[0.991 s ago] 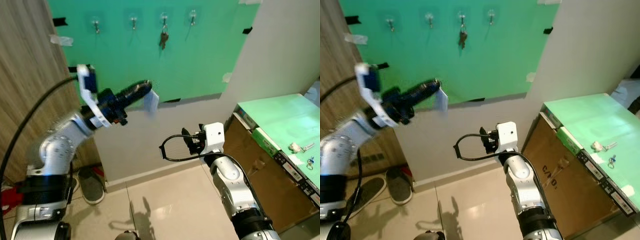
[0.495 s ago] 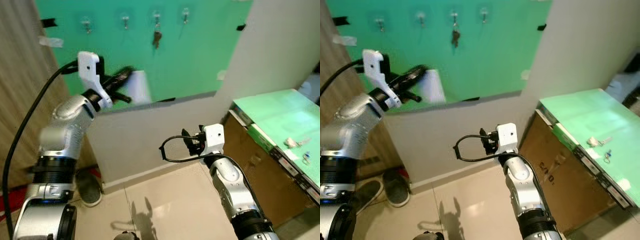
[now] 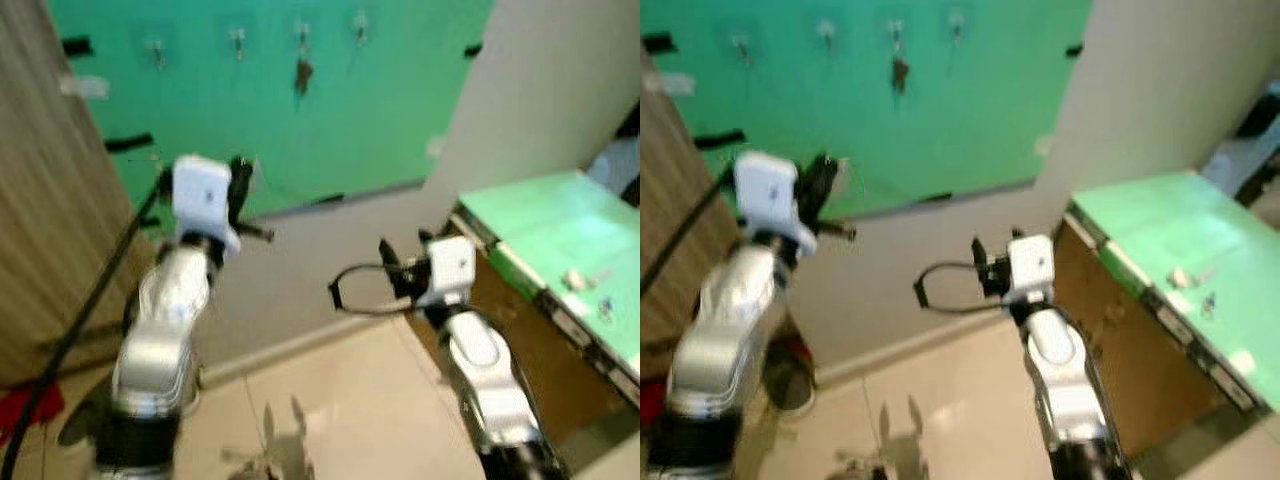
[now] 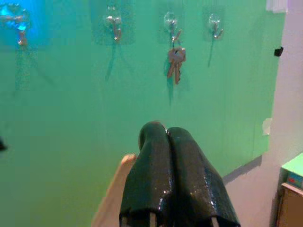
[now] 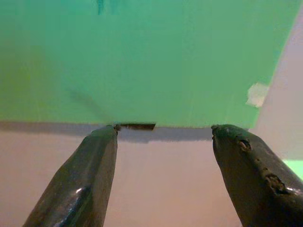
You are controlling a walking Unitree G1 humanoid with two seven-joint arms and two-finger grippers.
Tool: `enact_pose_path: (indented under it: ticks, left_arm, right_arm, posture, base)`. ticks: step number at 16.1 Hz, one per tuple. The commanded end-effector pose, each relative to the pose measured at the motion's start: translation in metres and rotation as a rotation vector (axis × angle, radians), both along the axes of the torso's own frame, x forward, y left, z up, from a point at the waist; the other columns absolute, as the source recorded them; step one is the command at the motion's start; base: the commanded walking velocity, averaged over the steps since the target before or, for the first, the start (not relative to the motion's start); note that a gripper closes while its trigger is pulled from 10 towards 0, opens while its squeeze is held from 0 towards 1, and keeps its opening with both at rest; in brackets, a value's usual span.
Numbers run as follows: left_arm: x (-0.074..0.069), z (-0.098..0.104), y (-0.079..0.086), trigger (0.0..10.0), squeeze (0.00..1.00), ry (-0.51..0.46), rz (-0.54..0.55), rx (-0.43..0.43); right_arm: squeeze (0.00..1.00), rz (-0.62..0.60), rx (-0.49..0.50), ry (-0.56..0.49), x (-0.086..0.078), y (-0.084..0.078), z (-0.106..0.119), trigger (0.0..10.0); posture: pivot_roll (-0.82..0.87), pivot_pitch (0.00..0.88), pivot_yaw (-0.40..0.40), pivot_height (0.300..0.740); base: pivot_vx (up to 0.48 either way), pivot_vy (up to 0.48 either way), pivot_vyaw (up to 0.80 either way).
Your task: Hang keys on a hook
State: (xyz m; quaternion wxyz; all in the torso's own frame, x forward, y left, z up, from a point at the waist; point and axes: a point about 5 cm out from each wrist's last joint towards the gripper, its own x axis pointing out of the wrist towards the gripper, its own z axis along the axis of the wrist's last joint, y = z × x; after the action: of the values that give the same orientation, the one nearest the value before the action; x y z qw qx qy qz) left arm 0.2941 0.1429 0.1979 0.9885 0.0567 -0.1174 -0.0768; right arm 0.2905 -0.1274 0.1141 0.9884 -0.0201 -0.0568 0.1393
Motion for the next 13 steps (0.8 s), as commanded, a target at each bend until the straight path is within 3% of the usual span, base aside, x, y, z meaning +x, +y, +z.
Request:
enact_pose_path:
  ticks: [1, 2, 3, 5, 6, 7, 10, 12, 13]
  left_arm:
    - [-0.016, 0.007, 0.009, 10.0, 0.0, -0.027, 0.078, 0.033]
    - [-0.027, 0.006, 0.016, 10.0, 0.0, -0.035, 0.088, 0.077]
    - [-0.048, -0.008, 0.035, 10.0, 0.0, 0.01, 0.127, 0.121]
    - [-0.059, -0.022, 0.037, 10.0, 0.0, 0.046, 0.136, 0.117]
    - [-0.056, -0.022, 0.024, 10.0, 0.0, 0.028, 0.124, 0.091]
    - [-0.051, -0.019, 0.021, 10.0, 0.0, 0.014, 0.135, 0.059]
    - [-0.031, -0.007, 0.022, 10.0, 0.0, -0.014, 0.204, 0.016]
    - [-0.022, 0.001, 0.019, 10.0, 0.0, -0.048, 0.18, 0.038]
    - [-0.012, 0.014, 0.021, 10.0, 0.0, -0.067, 0.161, 0.004]
  right_arm:
    - [0.22, 0.001, 0.006, -0.023, -0.006, -0.005, 0.013, 10.0]
    - [0.22, 0.003, 0.012, -0.024, -0.01, -0.009, 0.018, 10.0]
    - [0.22, 0.006, 0.035, 0.009, -0.023, -0.019, 0.02, 10.0]
    - [0.23, 0.019, 0.036, 0.04, -0.032, -0.024, 0.017, 10.0]
    - [0.22, 0.03, 0.041, 0.061, -0.03, -0.021, 0.011, 10.0]
    - [0.23, 0.03, 0.052, 0.055, -0.024, -0.018, 0.011, 10.0]
    - [0.25, 0.032, 0.064, 0.062, -0.007, -0.009, 0.016, 10.0]
    - [0.26, 0.045, 0.059, 0.058, -0.004, -0.005, 0.017, 10.0]
    - [0.26, 0.038, 0.06, 0.06, 0.0, -0.004, 0.016, 10.0]
  posture:
    - [0.06, 0.0, -0.003, 0.74]
    - [0.07, 0.0, -0.001, 0.74]
    - [0.08, 0.0, -0.011, 0.74]
    - [0.09, 0.0, -0.028, 0.74]
    - [0.1, 0.0, -0.033, 0.74]
    - [0.1, 0.0, -0.038, 0.74]
    - [0.11, 0.0, -0.038, 0.74]
    - [0.12, 0.0, -0.04, 0.74]
    - [0.12, 0.0, -0.037, 0.74]
  base:
    - [0.0, 0.0, 0.0]
    - [0.0, 0.0, 0.0]
    - [0.0, 0.0, 0.0]
    - [0.0, 0.0, 0.0]
    - [0.0, 0.0, 0.0]
    - [0.352, 0.0, 0.0]
    - [0.48, 0.0, 0.65]
    - [0.48, 0.0, 0.58]
    - [0.48, 0.0, 0.57]
